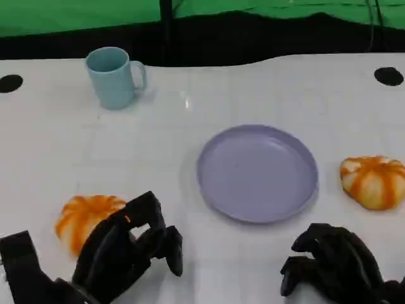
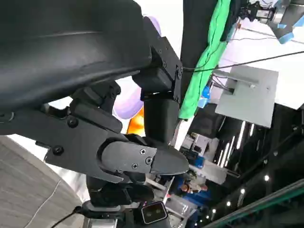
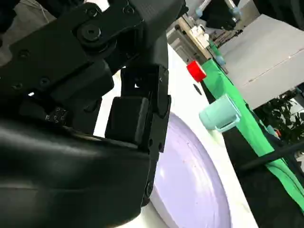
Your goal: Grasp the bread from the table and place it into the plate.
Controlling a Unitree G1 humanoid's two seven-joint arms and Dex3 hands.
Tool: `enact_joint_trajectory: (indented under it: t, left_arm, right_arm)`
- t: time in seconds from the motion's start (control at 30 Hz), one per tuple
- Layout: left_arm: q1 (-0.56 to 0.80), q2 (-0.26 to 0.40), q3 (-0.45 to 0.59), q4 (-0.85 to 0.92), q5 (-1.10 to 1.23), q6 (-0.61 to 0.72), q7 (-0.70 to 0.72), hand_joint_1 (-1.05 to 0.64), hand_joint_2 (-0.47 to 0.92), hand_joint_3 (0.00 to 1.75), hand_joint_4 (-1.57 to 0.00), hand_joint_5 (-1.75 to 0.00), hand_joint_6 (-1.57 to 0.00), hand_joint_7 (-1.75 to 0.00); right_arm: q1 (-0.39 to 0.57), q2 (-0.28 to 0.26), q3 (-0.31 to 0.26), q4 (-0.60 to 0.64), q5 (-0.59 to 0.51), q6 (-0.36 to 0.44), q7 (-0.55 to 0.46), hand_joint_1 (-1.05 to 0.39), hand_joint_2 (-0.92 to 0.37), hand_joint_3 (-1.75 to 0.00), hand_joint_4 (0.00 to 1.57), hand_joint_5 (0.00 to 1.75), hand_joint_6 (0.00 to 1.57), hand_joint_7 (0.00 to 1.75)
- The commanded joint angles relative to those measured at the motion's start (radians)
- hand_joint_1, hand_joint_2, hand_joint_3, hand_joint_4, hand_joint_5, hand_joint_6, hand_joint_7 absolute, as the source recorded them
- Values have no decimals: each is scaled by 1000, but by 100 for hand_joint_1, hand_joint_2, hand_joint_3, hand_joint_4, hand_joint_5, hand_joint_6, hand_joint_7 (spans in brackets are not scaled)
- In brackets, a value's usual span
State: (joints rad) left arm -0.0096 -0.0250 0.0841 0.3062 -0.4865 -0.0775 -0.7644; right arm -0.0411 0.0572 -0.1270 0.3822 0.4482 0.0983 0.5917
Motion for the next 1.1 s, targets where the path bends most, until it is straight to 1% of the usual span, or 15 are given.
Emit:
enact_joint_trajectory:
  t: [0.03,0.17,0.4,0.8,0.9,0.97,1.03,1.07,1.1]
  left_arm:
    - [3,12,7,-4,-5,3,-3,-72,92,23,-83,-175,-61,-175]
    - [0,11,7,1,0,-4,-3,-74,92,22,-84,-175,-62,-175]
    - [-6,16,5,10,6,-15,-13,-71,92,26,-82,-175,-60,-175]
    - [6,17,3,-8,6,-7,-6,-72,92,24,-82,-175,-60,-175]
    - [13,18,2,-20,24,-30,9,-71,92,24,-79,-175,-55,-175]
    - [17,14,3,-23,68,-100,34,-70,92,27,-70,-175,-51,-159]
    - [19,11,3,-21,107,-162,61,-70,92,30,-63,-175,-53,-142]
    - [19,10,3,-18,116,-177,68,-70,92,31,-61,-175,-54,-136]
    - [18,17,3,-29,112,-171,66,-70,92,31,-60,-175,-54,-134]
  right_arm:
    - [-5,-12,-10,-3,5,-1,-2,-105,-72,0,157,77,157,39]
    - [-9,-12,-10,3,2,-8,1,-105,-73,-1,157,77,157,39]
    - [-13,-13,-8,0,0,-4,-4,-105,-72,0,157,77,157,40]
    - [-3,-6,-8,-13,9,7,-5,-105,-71,0,157,78,157,38]
    - [2,-4,-6,-22,8,12,-11,-105,-71,0,157,78,157,38]
    - [3,-4,-5,-25,9,14,-8,-105,-71,0,157,77,157,37]
    - [2,-5,-5,-21,6,8,-4,-105,-71,0,157,77,157,37]
    - [2,-5,-4,-20,6,7,-4,-105,-71,0,157,77,157,37]
    - [1,-3,-5,-19,7,9,-5,-105,-72,0,157,77,157,37]
